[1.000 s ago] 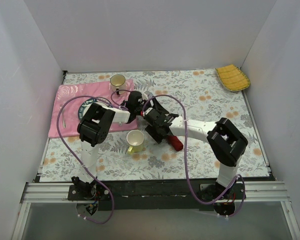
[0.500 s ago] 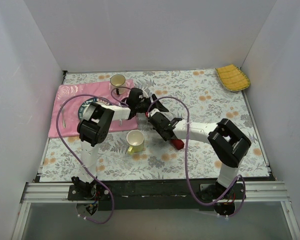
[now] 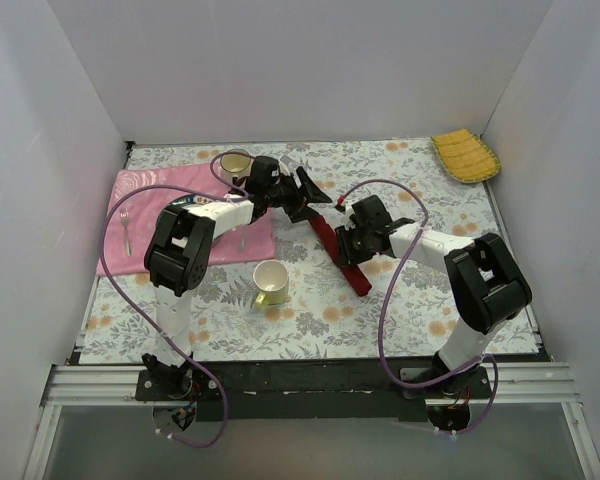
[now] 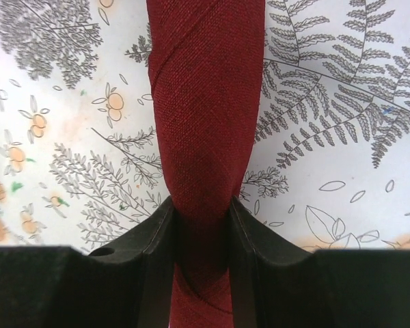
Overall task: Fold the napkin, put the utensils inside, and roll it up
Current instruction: Roll the napkin with the utensil
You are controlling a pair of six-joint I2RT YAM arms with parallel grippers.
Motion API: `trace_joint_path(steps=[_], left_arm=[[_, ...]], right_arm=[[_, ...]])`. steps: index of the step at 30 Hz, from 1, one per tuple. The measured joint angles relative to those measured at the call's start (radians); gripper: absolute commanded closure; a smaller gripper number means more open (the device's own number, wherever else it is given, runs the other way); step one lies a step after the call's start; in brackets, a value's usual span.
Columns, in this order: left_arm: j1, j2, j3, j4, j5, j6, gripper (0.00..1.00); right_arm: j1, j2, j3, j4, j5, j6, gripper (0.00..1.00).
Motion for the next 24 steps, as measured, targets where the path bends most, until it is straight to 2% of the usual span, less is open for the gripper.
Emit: trace_joint_path(steps=[13,24], left_arm=[[-0.016,-0.011,-0.036,0.127,0.091,-0.079,0.35],[-0.089,0.003,-0.110,0.262,0.137,-0.134,0.35]], right_arm=[[-0.180,0.053,-0.078,0.172,-0.421,0.137,0.82],[-0.229,0.076,-0.134,0.271,-0.563,0.211,0.81]])
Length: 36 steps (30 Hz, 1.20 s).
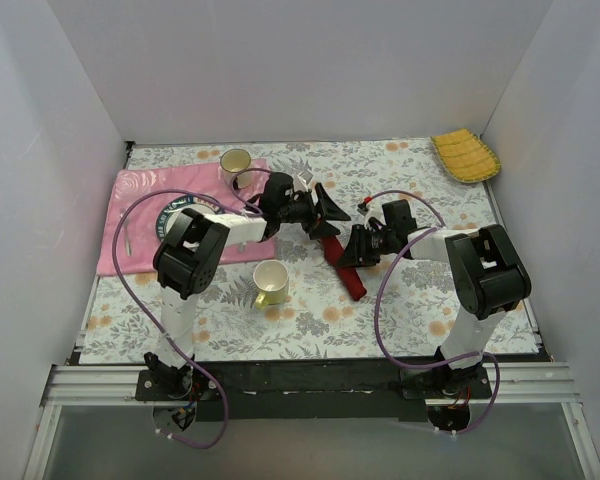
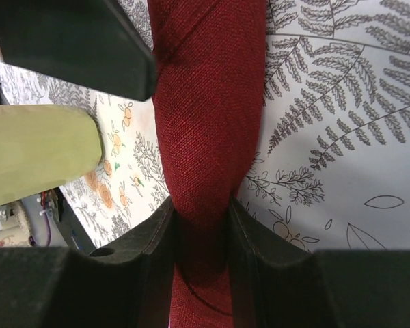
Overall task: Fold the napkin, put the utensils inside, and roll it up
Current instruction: Roll the napkin with the utensil
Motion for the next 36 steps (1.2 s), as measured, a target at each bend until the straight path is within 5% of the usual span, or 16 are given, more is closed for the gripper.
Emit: trace_joint_path(steps=[13,21,27,31,36], left_arm=[[0.018,0.069,-0.107,0.162,0.002,0.017,0.36],[0.019,0.073,-0.116,0.194,0.009,0.021,0.36],[0.019,0.073,-0.120,0.192,0.009,0.028,0.36],[0.019,0.073,-0.120,0.192,0.009,0.029,0.36],[0.019,0.073,-0.120,0.192,0.009,0.029,0.36]], right_arm=[[-0.006,0.000,-0.014,0.009,-0.019,0.003,0.74],[-0.005,-0.014,-0.004,-0.037,0.004,-0.030,0.53],[-0.004,-0.074,0.085,-0.252,0.076,-0.100,0.43],[0.000,-0.114,0.174,-0.323,0.101,-0.122,0.44],[0.025,-0.134,0.183,-0.277,0.087,-0.106,0.68]])
